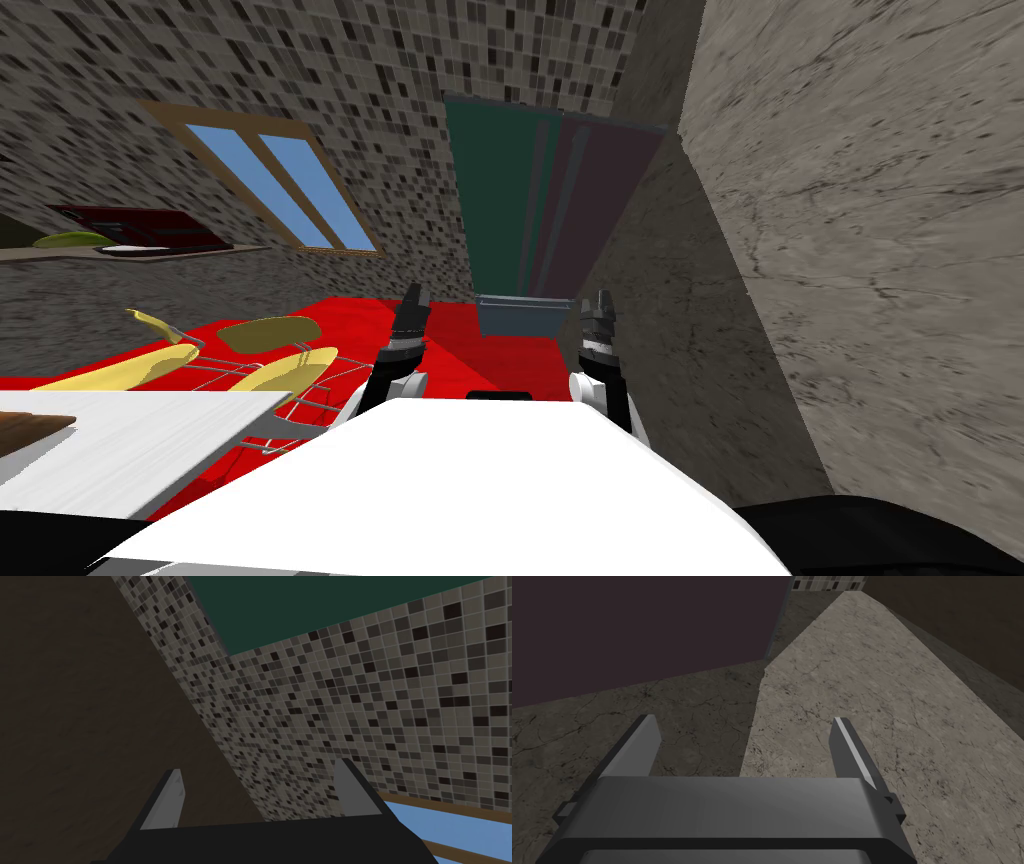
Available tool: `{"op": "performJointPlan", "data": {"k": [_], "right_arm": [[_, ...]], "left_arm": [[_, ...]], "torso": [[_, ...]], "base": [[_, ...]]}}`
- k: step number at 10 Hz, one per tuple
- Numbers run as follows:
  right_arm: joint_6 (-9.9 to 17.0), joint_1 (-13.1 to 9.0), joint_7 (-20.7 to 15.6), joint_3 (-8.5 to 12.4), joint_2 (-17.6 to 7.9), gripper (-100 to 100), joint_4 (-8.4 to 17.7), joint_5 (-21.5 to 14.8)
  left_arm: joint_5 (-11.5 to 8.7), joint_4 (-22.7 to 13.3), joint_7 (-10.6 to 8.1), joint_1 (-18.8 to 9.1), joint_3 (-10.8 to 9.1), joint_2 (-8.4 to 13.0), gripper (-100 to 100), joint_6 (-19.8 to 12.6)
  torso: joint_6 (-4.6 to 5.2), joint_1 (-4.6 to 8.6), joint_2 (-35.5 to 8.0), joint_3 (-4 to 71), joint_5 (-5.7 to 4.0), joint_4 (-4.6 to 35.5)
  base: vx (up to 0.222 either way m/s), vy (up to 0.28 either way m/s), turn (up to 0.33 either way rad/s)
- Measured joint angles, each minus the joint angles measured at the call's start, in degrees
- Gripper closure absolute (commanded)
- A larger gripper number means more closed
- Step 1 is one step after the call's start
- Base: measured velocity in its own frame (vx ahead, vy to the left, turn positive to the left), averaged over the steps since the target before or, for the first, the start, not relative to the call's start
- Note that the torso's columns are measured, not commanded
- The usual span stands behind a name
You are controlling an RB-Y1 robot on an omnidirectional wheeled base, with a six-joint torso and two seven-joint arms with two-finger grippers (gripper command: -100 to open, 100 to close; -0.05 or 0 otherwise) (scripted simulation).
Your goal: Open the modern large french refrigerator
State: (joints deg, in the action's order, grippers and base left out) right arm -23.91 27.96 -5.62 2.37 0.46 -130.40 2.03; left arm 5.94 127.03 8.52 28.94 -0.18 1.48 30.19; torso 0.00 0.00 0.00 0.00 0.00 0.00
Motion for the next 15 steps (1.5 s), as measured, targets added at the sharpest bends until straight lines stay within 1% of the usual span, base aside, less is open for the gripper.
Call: {"op": "performJointPlan", "data": {"k": [1, 2, 9, 10, 11, 12, 15], "right_arm": [[0.00, 0.00, 0.00, 0.00, 0.00, 0, 0.00, 0.00], [0.00, 0.00, 0.00, 0.00, 0.00, 0, 0.00, 0.00], [-0.01, 0.00, 0.00, 0.00, 0.00, 0, -0.02, 0.00], [-0.01, 0.00, 0.00, 0.00, 0.00, -100, -0.02, 0.00], [0.23, -0.14, -0.50, 0.03, -1.47, -100, 0.19, -0.27], [0.35, -0.20, -1.31, -0.07, -2.86, -100, 0.58, -0.67], [0.91, -0.46, -4.38, -0.36, -5.78, -100, 1.64, -2.14]], "left_arm": [[0.00, 0.00, 0.00, 0.00, 0.00, 0.00, 0, 0.00], [0.00, 0.00, 0.00, 0.00, 0.00, 0.00, 0, 0.00], [0.00, 0.02, 0.00, 0.00, 0.00, 0.00, 0, 0.01], [0.00, 0.02, 0.00, 0.00, 0.00, 0.00, 0, 0.01], [0.00, 0.00, 0.00, 0.01, 0.00, 0.00, 0, 0.00], [0.00, -0.01, 0.00, 0.01, 0.00, 0.00, 0, 0.00], [0.00, -0.01, 0.00, 0.02, 0.00, 0.00, 0, 0.00]], "torso": [[0.00, 0.00, -2.32, 4.67, 0.00, 2.35], [0.00, 0.00, -5.97, 12.00, 0.00, 6.00], [0.00, 0.00, -35.39, 70.73, 0.00, 35.37], [0.00, 0.00, -39.62, 79.19, 0.00, 39.60], [0.00, -0.01, -41.48, 83.17, 0.01, 41.47], [0.00, -0.04, -41.97, 84.32, 0.01, 42.02], [0.00, -0.02, -42.26, 84.58, 0.00, 42.27]], "base": [[0.000, 0.000, 0.000], [0.000, 0.000, 0.000], [0.000, 0.000, 0.000], [0.031, 0.008, -0.007], [0.049, 0.017, -0.008], [0.063, 0.022, -0.008], [0.076, 0.022, -0.009]]}}
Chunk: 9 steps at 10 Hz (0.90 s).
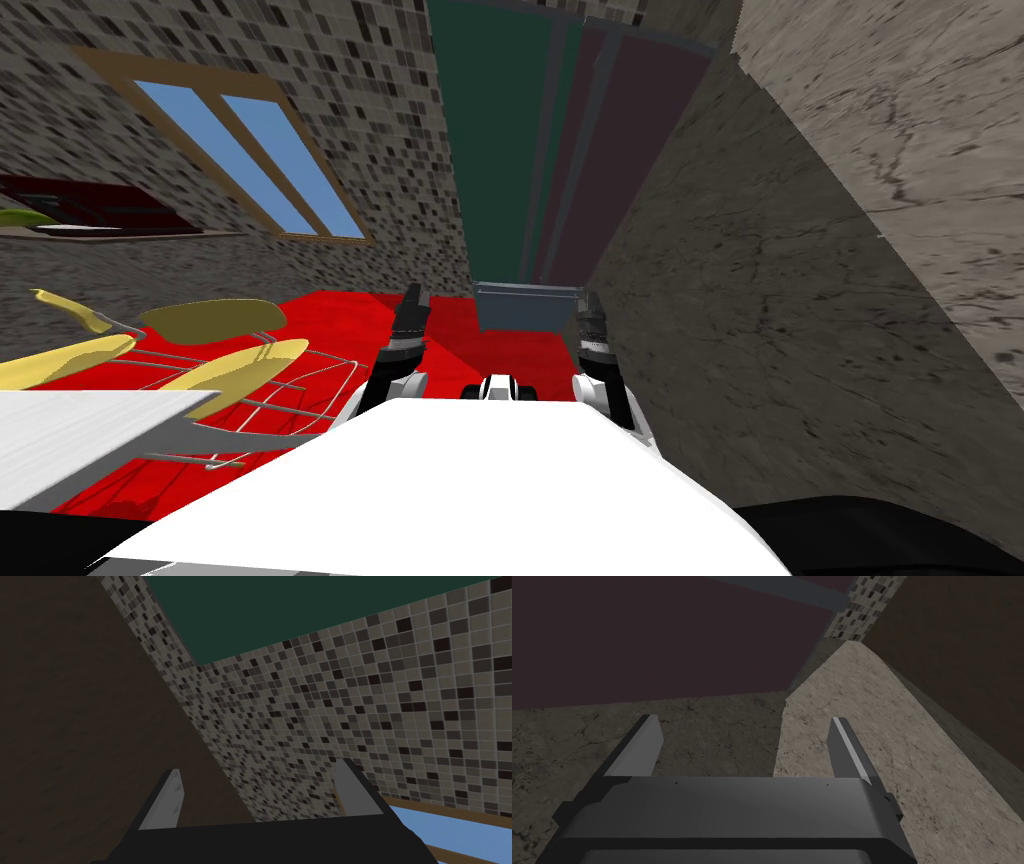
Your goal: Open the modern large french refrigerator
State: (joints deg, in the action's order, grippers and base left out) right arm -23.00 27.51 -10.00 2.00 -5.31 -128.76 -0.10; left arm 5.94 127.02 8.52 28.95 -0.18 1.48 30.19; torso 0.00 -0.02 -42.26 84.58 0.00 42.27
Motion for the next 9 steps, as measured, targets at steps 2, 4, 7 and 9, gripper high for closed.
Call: {"op": "performJointPlan", "data": {"k": [2, 4, 7, 9], "right_arm": [[0.41, -0.24, -2.81, -0.36, -1.10, -100, 0.97, -1.37], [1.18, -0.80, -5.96, -0.51, -1.89, -100, 2.02, -2.85], [2.36, -1.10, -10.25, -0.76, -2.60, -100, 2.96, -4.88], [2.87, -1.40, -13.28, -1.08, -2.82, -100, 3.94, -6.40]], "left_arm": [[0.00, 0.00, 0.00, 0.00, 0.00, 0.00, 0, 0.00], [0.00, 0.00, 0.00, 0.00, 0.00, 0.00, 0, 0.00], [0.00, 0.00, 0.00, 0.00, 0.00, 0.00, 0, 0.00], [0.00, 0.00, 0.00, 0.00, 0.00, 0.00, 0, 0.00]], "torso": [[0.00, -0.02, 0.00, 0.00, 0.01, 0.01], [0.00, -0.01, 0.00, 0.01, 0.00, 0.00], [0.00, 0.07, -0.05, -0.02, -0.01, 0.01], [0.00, 0.02, 0.00, -0.01, -0.01, 0.01]], "base": [[0.098, 0.033, -0.013], [0.096, 0.040, -0.013], [0.097, 0.027, -0.010], [0.095, 0.025, -0.011]]}}
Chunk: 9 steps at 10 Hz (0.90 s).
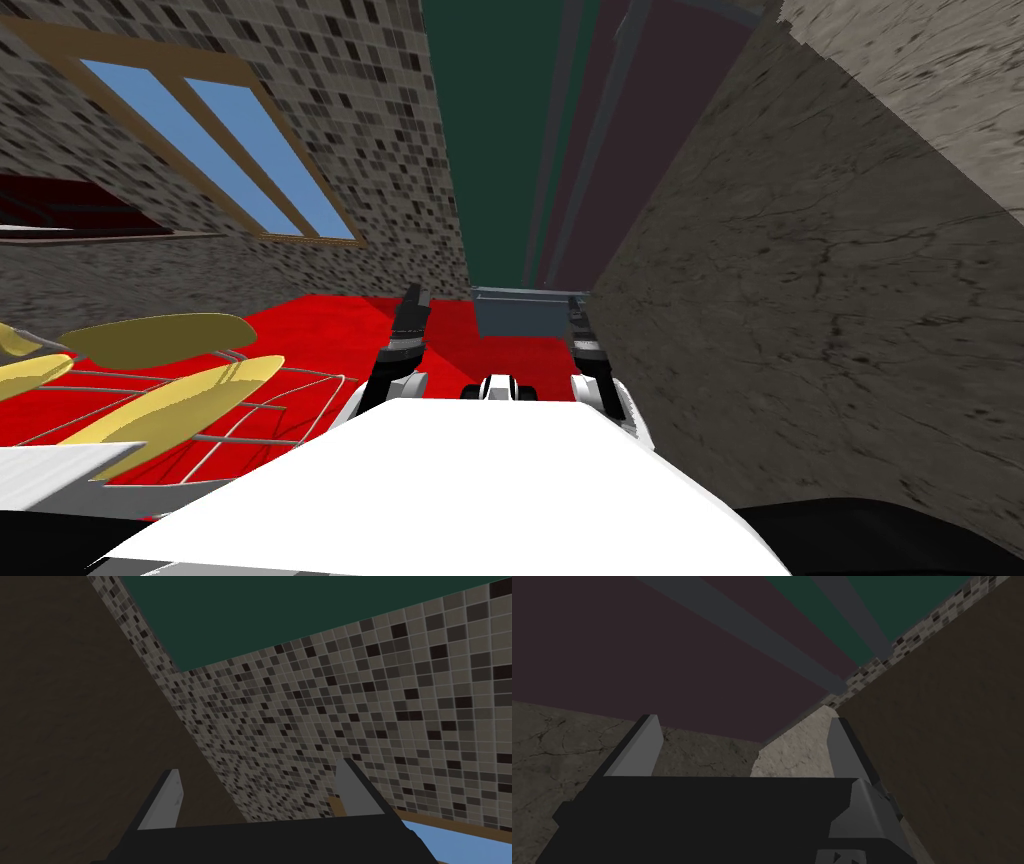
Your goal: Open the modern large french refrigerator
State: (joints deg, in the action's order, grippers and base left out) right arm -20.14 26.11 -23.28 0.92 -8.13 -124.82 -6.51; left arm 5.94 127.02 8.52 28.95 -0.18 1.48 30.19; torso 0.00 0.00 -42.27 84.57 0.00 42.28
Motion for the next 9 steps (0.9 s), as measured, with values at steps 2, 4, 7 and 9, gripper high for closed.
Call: {"op": "performJointPlan", "data": {"k": [2, 4, 7, 9], "right_arm": [[0.24, -0.12, -2.63, -0.29, -0.06, -100, 0.80, -1.14], [0.78, -0.40, -5.41, -0.42, -0.33, -100, 1.70, -2.44], [2.12, -0.94, -9.84, -0.83, -0.49, -100, 2.81, -4.62], [2.65, -1.13, -12.40, -1.03, -0.57, -100, 3.50, -5.74]], "left_arm": [[0.00, 0.00, 0.00, 0.00, 0.00, 0.00, 0, 0.00], [0.00, 0.00, 0.00, 0.00, 0.00, 0.00, 0, 0.00], [0.00, 0.00, 0.00, 0.00, 0.00, 0.00, 0, 0.00], [0.00, 0.00, 0.00, -0.01, 0.00, 0.00, 0, 0.00]], "torso": [[0.00, -0.04, -0.05, -0.03, 0.01, 0.01], [0.00, 0.02, -0.02, 0.01, 0.00, -0.01], [0.00, -0.02, -0.05, -0.01, 0.01, 0.00], [0.00, 0.04, -0.12, -0.07, -0.01, 0.03]], "base": [[0.092, 0.036, -0.015], [0.089, 0.024, -0.008], [0.096, 0.039, -0.013], [0.069, 0.017, -0.009]]}}
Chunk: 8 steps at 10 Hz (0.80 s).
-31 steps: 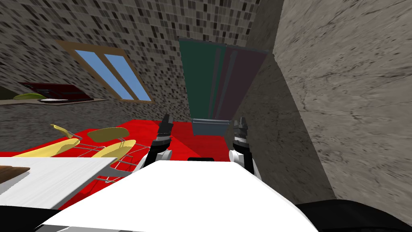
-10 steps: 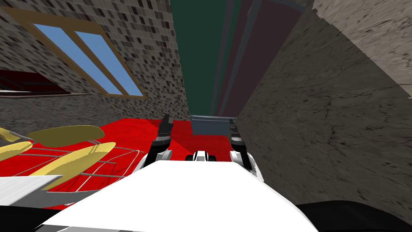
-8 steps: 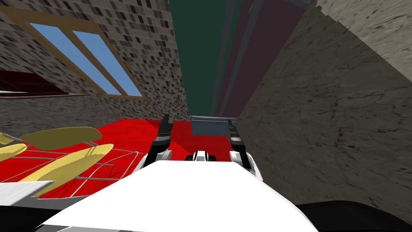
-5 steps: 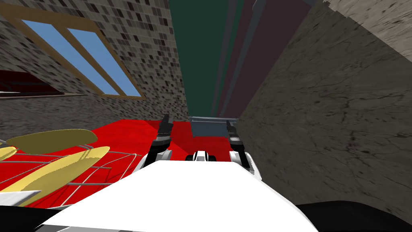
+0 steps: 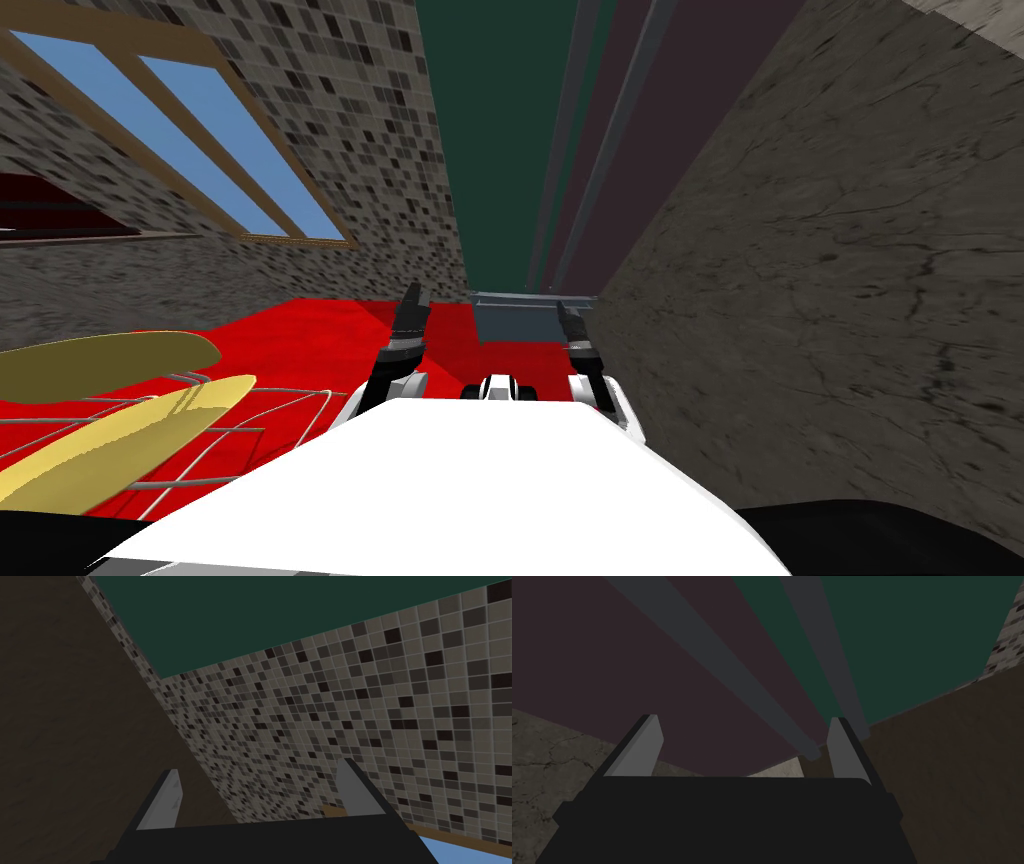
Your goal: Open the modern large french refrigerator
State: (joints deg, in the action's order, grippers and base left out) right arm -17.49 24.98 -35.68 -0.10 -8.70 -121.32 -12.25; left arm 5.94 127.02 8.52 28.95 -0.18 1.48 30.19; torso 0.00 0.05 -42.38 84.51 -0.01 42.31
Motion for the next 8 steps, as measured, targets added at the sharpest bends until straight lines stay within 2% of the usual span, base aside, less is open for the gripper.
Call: {"op": "performJointPlan", "data": {"k": [8], "right_arm": [[2.36, -1.30, -11.73, -1.01, 0.11, -100, 4.57, -5.68]], "left_arm": [[0.00, 0.00, 0.00, 0.01, 0.00, 0.00, 0, 0.00]], "torso": [[0.00, -0.05, 0.16, 0.12, 0.02, -0.06]], "base": [[0.099, 0.033, -0.012]]}}
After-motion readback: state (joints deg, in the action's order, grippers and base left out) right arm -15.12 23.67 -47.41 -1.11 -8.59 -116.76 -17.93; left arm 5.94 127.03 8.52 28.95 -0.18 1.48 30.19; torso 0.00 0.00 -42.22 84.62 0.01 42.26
